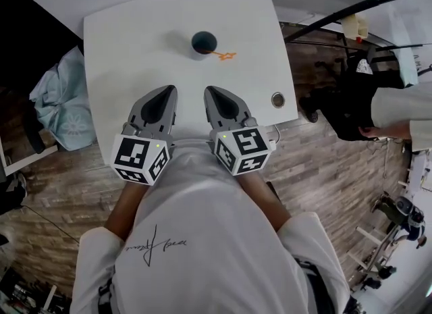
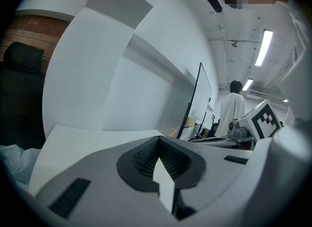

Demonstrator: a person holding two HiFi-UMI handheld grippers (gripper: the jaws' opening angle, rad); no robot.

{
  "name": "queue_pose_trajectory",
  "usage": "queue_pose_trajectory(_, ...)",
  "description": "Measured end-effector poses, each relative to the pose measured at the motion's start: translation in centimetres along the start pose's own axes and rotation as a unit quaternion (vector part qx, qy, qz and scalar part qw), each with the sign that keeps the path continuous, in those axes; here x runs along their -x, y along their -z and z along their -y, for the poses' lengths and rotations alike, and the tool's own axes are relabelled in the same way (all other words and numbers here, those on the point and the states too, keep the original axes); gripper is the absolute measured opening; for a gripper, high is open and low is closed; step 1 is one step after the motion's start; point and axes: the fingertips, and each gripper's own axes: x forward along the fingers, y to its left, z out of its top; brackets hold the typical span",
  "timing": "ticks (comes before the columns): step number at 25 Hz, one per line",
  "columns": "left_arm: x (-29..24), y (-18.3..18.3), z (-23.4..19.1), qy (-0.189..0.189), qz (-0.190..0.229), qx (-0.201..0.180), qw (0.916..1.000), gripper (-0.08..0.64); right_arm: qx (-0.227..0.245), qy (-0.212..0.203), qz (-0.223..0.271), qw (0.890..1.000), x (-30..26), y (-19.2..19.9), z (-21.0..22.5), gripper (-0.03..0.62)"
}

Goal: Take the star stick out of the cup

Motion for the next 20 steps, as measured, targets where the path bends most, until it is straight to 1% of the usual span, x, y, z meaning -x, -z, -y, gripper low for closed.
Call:
queue_pose_trajectory(8, -1.5, -0.5, -0.4, 0.005, -0.007, -0.010, 0.9999, 0.003, -0.009, 0.003, 0.003, 1.000, -1.4, -0.6, 0.9, 0.009)
queue_pose_trajectory(14, -2.0, 0.4, -0.5, 0.006, -0.015, 0.000, 0.9999, 0.003, -0.015, 0.005, -0.008, 1.000, -2.2, -0.2, 1.8, 0.011)
queue_pose_trajectory(20, -2.3, 1.1, -0.1, 0.013, -0.025, 0.000, 0.9996, 0.003, -0.014, 0.011, -0.014, 1.000, -2.7, 0.2, 2.7, 0.011)
